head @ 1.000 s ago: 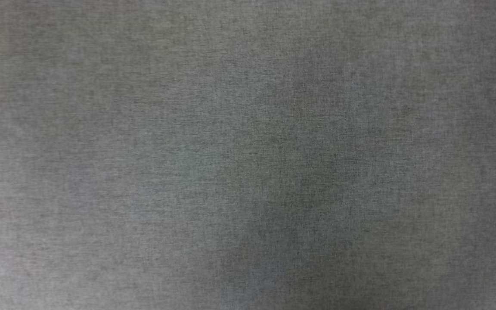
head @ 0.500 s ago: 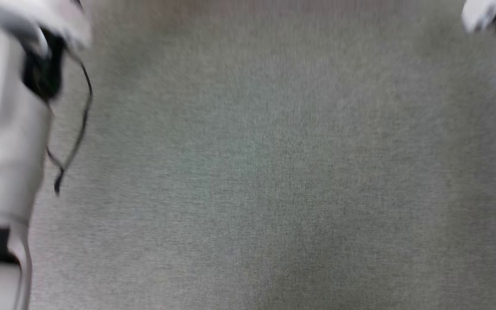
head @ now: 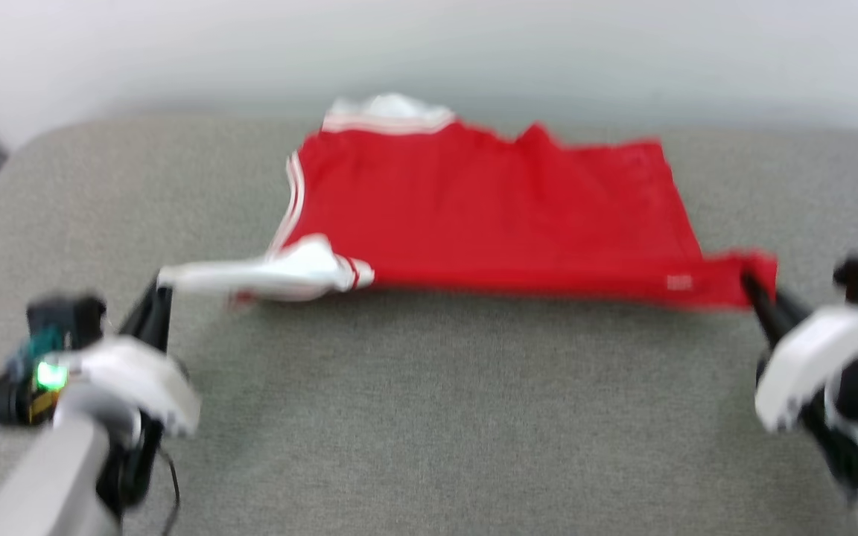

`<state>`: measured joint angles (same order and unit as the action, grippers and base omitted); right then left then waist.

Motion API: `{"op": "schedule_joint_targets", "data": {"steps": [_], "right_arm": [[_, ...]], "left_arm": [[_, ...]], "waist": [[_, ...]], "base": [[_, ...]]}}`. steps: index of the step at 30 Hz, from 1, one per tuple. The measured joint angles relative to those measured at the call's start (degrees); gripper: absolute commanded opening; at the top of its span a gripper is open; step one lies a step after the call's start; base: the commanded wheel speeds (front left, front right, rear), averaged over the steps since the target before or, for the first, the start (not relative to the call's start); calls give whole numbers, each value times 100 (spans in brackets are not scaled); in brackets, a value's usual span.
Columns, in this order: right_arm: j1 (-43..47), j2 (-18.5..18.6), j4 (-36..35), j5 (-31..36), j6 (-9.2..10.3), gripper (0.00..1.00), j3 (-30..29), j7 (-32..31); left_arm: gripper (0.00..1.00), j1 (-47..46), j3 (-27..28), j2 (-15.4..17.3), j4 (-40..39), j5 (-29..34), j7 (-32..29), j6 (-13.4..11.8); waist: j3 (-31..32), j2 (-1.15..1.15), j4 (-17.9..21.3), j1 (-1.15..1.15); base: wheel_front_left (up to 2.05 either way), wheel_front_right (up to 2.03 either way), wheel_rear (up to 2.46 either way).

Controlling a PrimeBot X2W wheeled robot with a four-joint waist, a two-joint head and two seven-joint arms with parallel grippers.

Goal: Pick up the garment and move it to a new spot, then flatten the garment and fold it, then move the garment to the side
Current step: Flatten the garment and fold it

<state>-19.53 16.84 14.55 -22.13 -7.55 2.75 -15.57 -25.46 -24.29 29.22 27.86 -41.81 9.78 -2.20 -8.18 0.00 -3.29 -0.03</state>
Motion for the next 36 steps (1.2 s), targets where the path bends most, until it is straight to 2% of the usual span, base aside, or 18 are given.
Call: {"op": "schedule_joint_targets", "data": {"steps": [5, 11, 14, 17, 20, 23, 29, 36], "right_arm": [[1499, -414, -1024, 157, 0, 0, -449, -510], [2981, -1006, -1875, 263, 1, 0, -898, -1060], [3389, -1132, -2161, 269, 1, 0, -1026, -1282], [3414, -1158, -2306, 312, 1, 0, -1099, -1372], [3247, -1163, -2217, 404, 2, 0, -1068, -1438], [2855, -1139, -1989, 491, 3, 0, -972, -1437], [2073, -1069, -1334, 667, 4, 0, -821, -1228], [1244, -967, -444, 767, 4, 0, -485, -875]], "left_arm": [[0, 1459, 187, 248, -1328, -285, -316, -730], [0, 2860, 290, 444, -2662, -494, -689, -1523], [0, 3385, 370, 544, -3212, -597, -834, -1834], [0, 3623, 419, 654, -3630, -628, -925, -1995], [0, 3527, 405, 661, -3794, -619, -964, -1995], [0, 3115, 377, 478, -3690, -636, -953, -1879], [0, 2167, 268, 9, -2821, -636, -625, -1458], [0, 1150, -4, -279, -1523, -627, -650, -846]], "waist": [[399, 0, 1, 0], [718, 0, -24, 0], [807, 0, -14, 0], [818, 0, 21, 1], [783, 0, 36, 1], [707, 0, 38, 2], [461, 0, 33, 3], [50, 0, 29, 3]], "base": [[0, 0, 0], [0, 0, 0], [0, 0, 0], [0, 0, 0], [0, 0, 0], [0, 0, 0], [0, 0, 0], [0, 0, 0]]}}
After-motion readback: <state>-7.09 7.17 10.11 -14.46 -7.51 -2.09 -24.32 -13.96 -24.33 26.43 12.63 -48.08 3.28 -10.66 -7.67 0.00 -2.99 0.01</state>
